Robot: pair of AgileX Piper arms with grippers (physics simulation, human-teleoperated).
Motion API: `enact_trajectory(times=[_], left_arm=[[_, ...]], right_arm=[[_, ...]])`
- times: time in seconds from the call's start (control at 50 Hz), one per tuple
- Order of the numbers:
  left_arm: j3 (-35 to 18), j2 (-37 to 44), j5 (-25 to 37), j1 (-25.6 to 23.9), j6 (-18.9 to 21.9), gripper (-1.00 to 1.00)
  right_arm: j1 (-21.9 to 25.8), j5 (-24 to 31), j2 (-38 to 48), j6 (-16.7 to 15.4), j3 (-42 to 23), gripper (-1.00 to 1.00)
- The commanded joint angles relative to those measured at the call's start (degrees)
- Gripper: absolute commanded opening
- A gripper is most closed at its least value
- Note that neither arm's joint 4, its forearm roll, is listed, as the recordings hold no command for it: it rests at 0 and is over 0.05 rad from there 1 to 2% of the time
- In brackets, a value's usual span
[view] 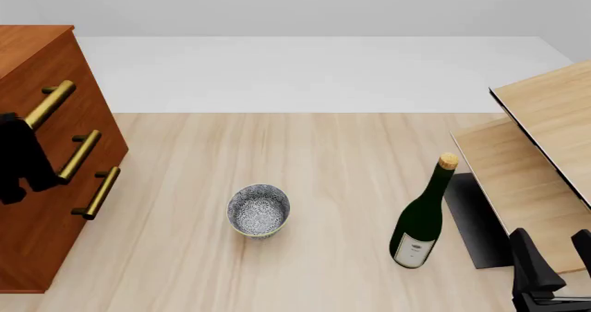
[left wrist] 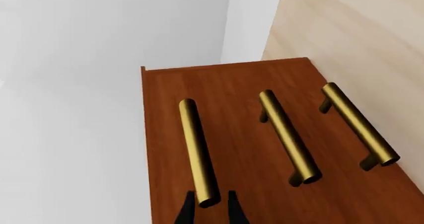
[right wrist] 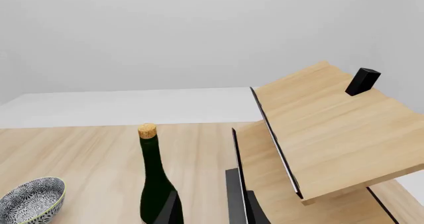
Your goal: Close the bottom drawer of the cabinet and open the top drawer.
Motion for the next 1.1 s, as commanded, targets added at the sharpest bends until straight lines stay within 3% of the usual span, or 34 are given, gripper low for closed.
enact_trajectory(times=[0.02, 1.1], left_arm=[[0.6, 1.4, -1.6, 1.3, 0.9, -1.00], [1.4, 1.0, -3.9, -5.4, 3.3, -1.00]], right_arm=[[0.0, 0.1, -0.1, 0.0, 0.0, 1.00], [-0.1, 0.0, 0.1, 0.5, 0.0, 1.00]])
